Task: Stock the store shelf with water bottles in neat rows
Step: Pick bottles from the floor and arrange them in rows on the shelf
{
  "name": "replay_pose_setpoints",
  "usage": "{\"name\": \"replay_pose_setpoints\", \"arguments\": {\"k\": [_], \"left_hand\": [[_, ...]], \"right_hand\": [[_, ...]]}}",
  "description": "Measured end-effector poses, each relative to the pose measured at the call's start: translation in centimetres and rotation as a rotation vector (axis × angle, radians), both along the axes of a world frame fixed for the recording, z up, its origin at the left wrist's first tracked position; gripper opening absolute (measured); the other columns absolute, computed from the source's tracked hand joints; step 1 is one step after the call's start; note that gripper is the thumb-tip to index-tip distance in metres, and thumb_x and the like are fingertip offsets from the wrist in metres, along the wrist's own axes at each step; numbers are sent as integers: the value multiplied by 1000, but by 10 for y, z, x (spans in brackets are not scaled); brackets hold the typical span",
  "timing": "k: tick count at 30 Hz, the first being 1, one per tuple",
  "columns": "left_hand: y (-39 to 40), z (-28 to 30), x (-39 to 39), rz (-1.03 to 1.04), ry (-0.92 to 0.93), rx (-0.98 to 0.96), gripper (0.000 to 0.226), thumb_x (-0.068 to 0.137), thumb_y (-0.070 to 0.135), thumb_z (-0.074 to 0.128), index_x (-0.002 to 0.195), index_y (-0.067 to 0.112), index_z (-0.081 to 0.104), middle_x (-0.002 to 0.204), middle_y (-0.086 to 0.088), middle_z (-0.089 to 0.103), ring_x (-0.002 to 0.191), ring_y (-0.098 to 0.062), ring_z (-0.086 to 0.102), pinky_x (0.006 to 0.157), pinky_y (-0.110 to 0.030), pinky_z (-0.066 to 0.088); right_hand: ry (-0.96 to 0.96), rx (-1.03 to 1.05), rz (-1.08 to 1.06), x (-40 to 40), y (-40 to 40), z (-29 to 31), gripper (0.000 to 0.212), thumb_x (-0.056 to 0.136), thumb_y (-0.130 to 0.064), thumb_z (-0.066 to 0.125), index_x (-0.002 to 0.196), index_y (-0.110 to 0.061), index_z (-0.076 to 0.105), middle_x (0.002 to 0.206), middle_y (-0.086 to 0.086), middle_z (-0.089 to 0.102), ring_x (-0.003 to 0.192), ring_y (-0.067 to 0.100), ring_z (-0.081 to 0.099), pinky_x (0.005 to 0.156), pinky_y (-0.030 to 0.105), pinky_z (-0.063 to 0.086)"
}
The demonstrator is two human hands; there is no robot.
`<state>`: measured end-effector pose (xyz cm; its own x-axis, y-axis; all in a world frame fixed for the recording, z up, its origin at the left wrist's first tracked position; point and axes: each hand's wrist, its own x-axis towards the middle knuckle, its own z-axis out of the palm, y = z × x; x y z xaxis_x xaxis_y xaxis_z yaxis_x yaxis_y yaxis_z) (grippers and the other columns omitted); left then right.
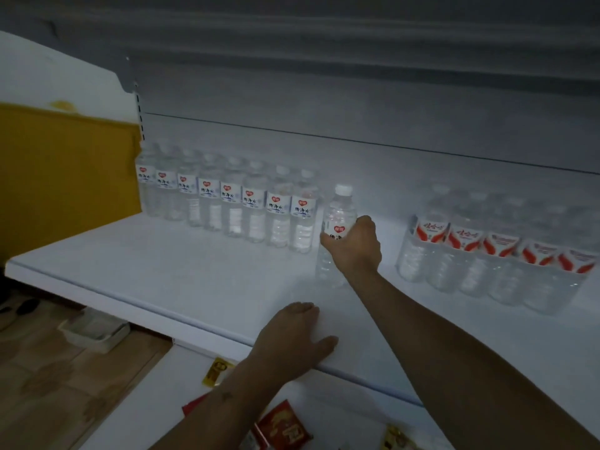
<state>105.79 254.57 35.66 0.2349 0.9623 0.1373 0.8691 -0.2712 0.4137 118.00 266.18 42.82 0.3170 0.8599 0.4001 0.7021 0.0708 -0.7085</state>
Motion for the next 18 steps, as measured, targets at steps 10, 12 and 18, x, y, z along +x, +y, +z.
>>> {"name": "replay_pose_setpoints", "arguments": {"k": [10, 12, 18], "left_hand": [[13, -8, -5, -14, -39, 124, 66, 86, 63, 44, 139, 24, 42, 146, 11, 37, 132, -8, 33, 110, -24, 28], [14, -9, -5, -21, -35, 145, 64, 86, 62, 44, 136, 23, 45, 145, 10, 38, 132, -9, 33, 110, -25, 29], [13, -10, -4, -26, -22, 144, 62, 87, 60, 45, 135, 21, 46, 144, 8, 39, 131, -11, 34, 108, -27, 32]], "right_hand": [[10, 26, -87, -23, 100, -7, 80, 69, -52, 82, 122, -7, 43, 123, 10, 52, 107, 35, 61, 81, 44, 51], [14, 36, -99, -24, 104, -9, 84, 67, -54, 82, 123, -7, 43, 125, 10, 51, 109, 35, 60, 80, 44, 51], [1, 40, -77, -21, 100, -13, 83, 66, -52, 83, 122, -5, 43, 124, 12, 51, 110, 36, 59, 78, 45, 50]]}}
